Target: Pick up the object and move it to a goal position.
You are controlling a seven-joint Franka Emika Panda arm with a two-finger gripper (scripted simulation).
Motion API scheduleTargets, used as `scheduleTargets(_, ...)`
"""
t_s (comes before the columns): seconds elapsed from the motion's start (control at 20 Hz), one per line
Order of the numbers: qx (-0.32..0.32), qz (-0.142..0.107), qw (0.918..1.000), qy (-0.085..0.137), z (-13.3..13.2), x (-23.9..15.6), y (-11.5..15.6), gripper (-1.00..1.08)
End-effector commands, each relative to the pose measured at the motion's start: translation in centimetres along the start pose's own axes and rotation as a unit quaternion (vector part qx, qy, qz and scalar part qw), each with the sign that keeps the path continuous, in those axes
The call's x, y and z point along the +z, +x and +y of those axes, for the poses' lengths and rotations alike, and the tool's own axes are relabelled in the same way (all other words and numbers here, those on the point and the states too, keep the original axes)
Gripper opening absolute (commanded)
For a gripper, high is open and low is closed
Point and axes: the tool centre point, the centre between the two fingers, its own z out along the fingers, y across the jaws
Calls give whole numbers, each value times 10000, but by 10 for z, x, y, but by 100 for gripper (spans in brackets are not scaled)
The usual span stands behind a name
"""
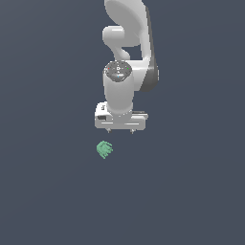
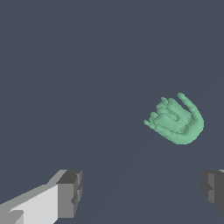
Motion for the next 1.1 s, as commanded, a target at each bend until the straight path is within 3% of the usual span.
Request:
scheduleTargets(0.0,0,0,10000,0,0,0,0,100)
scheduleTargets(0.6,-275,48,9996,-80,2,-13,0,100)
scheduleTargets(1.05,156,54,9998,-52,11,-3,5,100)
